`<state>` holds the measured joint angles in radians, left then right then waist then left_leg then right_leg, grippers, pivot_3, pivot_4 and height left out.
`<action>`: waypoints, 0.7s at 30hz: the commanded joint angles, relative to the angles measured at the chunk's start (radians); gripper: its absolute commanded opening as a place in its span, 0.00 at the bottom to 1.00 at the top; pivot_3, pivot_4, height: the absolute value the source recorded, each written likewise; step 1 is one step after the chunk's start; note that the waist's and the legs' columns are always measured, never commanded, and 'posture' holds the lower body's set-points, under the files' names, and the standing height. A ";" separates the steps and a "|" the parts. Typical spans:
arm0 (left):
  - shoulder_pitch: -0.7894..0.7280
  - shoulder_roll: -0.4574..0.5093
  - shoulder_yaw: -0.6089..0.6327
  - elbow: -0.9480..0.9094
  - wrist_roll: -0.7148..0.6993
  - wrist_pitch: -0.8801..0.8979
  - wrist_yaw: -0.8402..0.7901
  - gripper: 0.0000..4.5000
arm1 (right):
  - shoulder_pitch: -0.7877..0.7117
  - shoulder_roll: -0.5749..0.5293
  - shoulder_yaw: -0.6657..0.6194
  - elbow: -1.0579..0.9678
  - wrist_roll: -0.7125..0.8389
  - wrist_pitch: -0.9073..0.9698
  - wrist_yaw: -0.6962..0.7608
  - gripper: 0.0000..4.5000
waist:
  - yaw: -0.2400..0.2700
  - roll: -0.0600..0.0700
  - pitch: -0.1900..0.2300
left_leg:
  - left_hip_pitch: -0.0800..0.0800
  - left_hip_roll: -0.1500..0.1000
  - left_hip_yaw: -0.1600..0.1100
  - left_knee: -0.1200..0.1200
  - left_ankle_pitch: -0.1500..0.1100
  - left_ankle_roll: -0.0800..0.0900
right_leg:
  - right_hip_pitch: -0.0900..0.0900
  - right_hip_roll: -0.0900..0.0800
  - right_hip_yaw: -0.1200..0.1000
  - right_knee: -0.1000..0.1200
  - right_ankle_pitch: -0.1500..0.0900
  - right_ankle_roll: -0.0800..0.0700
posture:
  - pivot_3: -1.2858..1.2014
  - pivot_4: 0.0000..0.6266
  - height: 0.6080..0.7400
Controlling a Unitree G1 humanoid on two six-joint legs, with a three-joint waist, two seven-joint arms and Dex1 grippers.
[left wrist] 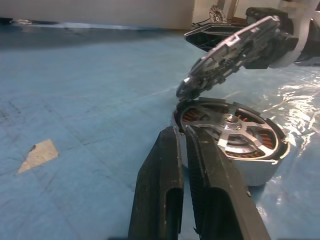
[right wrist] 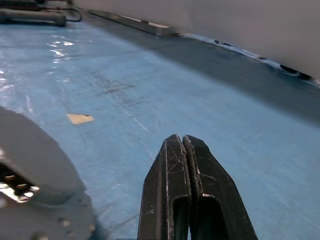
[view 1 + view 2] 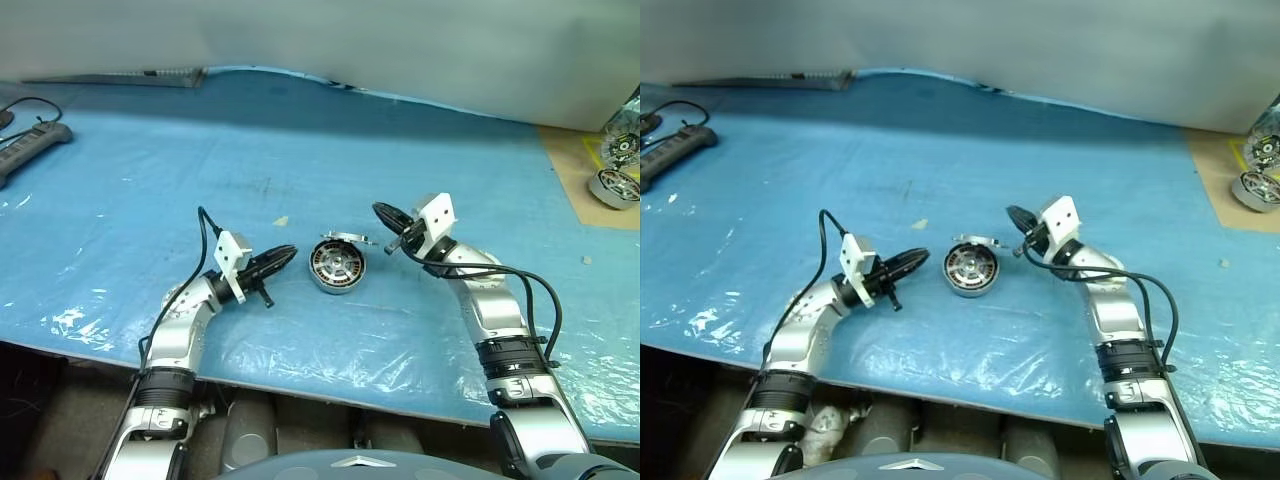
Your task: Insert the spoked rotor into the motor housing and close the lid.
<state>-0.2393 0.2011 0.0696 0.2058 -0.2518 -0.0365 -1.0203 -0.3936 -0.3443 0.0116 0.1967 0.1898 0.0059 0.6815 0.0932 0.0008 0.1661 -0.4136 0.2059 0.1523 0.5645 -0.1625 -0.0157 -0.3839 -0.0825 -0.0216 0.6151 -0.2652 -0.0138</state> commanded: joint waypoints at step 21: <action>0.015 0.069 -0.136 -0.062 -0.037 0.005 0.007 0.07 | 0.230 0.091 0.170 -0.317 0.091 0.226 0.012 0.00 | -0.001 0.000 0.000 | 0.003 0.000 0.001 -0.001 0.000 -0.008 | 0.000 0.001 0.004 0.001 0.002 0.004 | 0.52 0.24 1.00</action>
<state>-0.2219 0.2647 -0.0632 0.1673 -0.2735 -0.0332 -1.0160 -0.1722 -0.2583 0.1739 -0.1208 0.2876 0.2394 0.6987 0.0920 0.0012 0.1658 -0.4109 0.2055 0.1537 0.5637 -0.1624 -0.0232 -0.3842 -0.0820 -0.0180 0.6163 -0.2632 -0.0099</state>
